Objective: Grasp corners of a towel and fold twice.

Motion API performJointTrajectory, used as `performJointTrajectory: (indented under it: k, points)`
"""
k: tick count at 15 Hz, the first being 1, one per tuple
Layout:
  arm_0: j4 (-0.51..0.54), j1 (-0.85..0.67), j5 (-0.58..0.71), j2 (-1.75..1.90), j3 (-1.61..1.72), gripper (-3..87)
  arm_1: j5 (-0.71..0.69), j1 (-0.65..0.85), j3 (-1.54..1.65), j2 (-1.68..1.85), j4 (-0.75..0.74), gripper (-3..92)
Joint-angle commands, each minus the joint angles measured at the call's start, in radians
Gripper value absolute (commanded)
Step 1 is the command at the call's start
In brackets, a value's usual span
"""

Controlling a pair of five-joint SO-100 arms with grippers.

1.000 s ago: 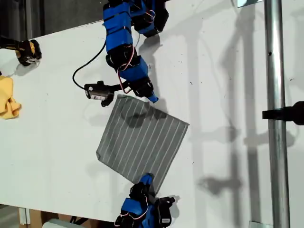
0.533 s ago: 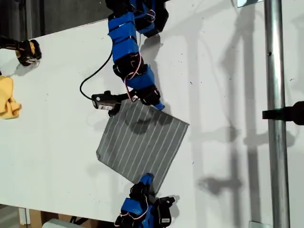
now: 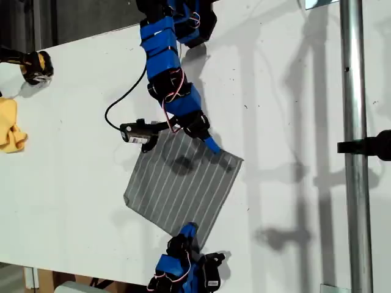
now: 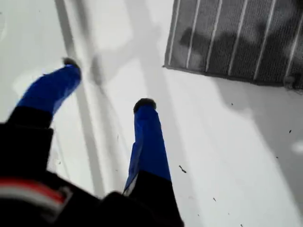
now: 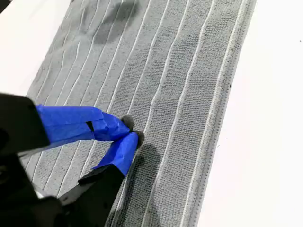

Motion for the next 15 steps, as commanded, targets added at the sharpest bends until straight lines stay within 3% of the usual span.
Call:
performJointTrajectory:
  k: [1, 15]
  points:
    - [0.003, -0.002, -0.009, 0.006, 0.005, -0.3, -0.034, -0.009, -0.046, 0.029, -0.032, 40.2]
    - [-0.002, -0.002, -0.025, 0.006, 0.005, -0.2, -0.043, 0.046, -0.115, -0.402, -0.209, 36.7]
